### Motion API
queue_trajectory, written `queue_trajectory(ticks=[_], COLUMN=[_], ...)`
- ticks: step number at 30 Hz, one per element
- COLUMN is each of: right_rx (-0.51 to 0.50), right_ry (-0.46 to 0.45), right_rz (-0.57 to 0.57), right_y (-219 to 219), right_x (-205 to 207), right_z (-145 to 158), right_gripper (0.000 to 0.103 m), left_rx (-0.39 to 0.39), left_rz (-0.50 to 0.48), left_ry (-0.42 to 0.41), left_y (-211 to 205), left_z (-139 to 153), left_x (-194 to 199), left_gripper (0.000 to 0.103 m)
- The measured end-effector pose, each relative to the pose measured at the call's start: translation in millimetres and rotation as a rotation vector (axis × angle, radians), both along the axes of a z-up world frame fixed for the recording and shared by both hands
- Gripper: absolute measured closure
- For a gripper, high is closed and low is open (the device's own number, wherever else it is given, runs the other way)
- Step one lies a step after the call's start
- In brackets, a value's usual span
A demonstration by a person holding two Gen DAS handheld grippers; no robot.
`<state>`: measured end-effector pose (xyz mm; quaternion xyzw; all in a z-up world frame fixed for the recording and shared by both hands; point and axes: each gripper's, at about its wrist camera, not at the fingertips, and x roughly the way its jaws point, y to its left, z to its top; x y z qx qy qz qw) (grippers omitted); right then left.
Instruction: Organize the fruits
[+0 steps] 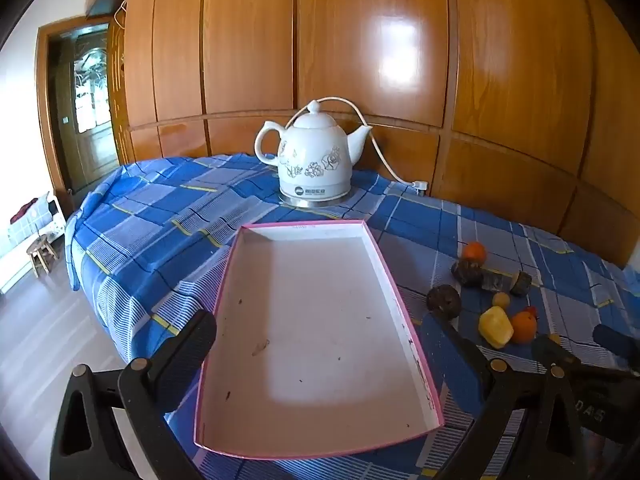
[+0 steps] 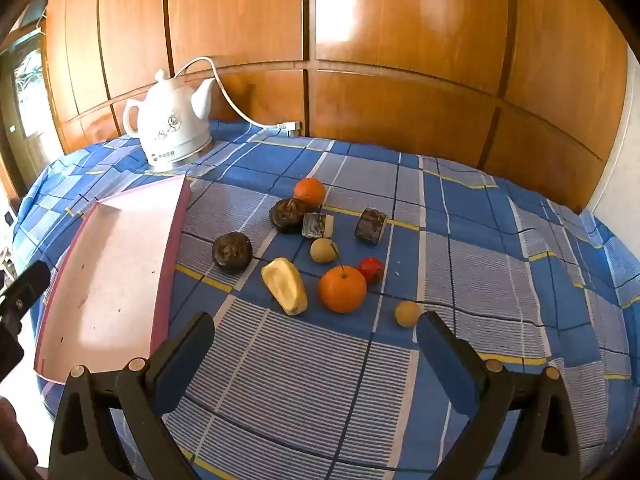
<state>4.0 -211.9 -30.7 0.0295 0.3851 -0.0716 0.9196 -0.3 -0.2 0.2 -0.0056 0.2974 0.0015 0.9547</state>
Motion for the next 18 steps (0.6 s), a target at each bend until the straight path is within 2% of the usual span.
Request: queue_trajectory(ticks=[5,9,18], right_rx=[-0.022,-0.053,-0.104], right_ry=[-0.028,-0.061,-0.154], right_rz=[0.007,0.006,-0.001], right_y=[3.0,5.4,10.3], right_x=[-2.2,-5.6,-14.6], right_z=[8.3,18.1,34.3], right_gripper=[0.000,0.000,0.000], left_rx=[0.020,0.000,-0.013], left_rz=[-0.012,-0.018,-0.036], left_ry=[-0.030,0.003,0.001], left_y=[-9.9,-9.0,-10.2], left_z=[-2.4,0.8,-2.0], left_x=[-6.9,-2.0,-4.3], left_gripper=[0.000,0.000,0.000])
